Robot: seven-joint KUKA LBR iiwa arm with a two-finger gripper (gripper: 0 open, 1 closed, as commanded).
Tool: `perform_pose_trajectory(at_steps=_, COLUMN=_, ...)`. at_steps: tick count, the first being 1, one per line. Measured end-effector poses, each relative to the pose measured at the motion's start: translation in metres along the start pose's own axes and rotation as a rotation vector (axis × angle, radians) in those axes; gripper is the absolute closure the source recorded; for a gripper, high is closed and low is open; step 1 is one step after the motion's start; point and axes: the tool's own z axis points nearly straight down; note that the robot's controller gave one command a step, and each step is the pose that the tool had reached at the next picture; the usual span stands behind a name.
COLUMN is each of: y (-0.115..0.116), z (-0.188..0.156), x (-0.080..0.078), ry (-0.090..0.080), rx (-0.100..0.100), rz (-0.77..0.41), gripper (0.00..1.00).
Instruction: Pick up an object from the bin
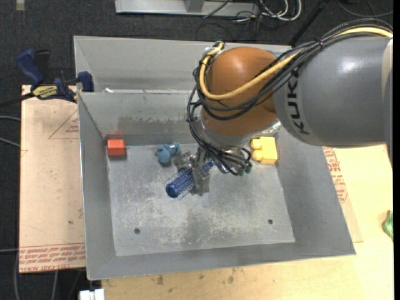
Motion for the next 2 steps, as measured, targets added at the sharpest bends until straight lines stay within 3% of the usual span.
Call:
perform_pose_trajectory(at_steps=1, y=0.049, z=-0.061, x=-0.015, ry=-0.001, rx=-0.003, rz=-0.088, gripper=1.00)
perform_pose_trajectory(at_steps=2, y=0.052, z=0.018, x=-0.014, ry=0.013, rx=-0.006, rz=-0.393, gripper=1.00)
